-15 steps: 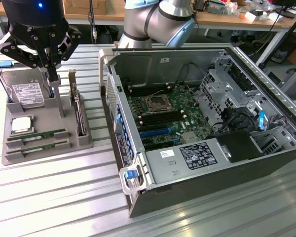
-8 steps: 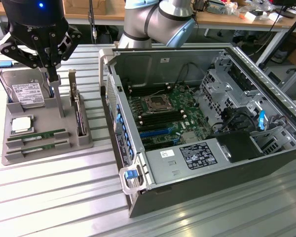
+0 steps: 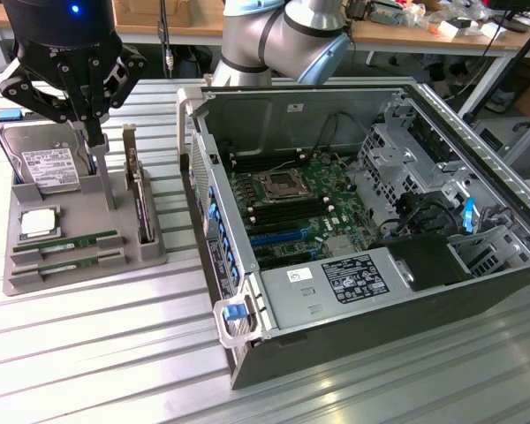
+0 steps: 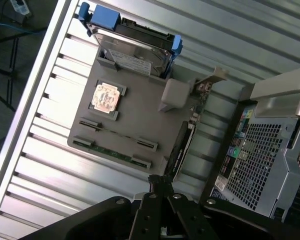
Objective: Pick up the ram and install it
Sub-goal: 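Pick up the ram and move it above insertion slot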
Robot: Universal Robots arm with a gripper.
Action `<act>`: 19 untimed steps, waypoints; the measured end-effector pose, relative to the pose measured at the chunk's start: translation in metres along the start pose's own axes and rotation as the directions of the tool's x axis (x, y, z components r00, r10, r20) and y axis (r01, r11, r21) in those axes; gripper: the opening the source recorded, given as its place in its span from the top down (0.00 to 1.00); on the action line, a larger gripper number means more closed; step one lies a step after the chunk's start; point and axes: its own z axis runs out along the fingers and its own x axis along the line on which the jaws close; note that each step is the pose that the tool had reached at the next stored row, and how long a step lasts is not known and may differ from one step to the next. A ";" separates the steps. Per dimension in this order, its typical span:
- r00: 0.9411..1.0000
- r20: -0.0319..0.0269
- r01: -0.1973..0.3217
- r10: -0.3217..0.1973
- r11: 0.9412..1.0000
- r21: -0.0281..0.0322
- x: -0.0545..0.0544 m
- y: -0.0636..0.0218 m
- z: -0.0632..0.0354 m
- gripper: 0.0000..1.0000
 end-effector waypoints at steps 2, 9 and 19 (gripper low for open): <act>1.000 -0.001 0.009 -0.009 1.000 0.000 0.000 0.0000 0.0000 0.90; 0.999 -0.002 0.036 -0.036 0.999 0.002 0.000 0.0000 0.0000 0.90; 0.997 -0.005 0.083 -0.083 0.997 0.002 0.000 0.0000 0.0000 0.90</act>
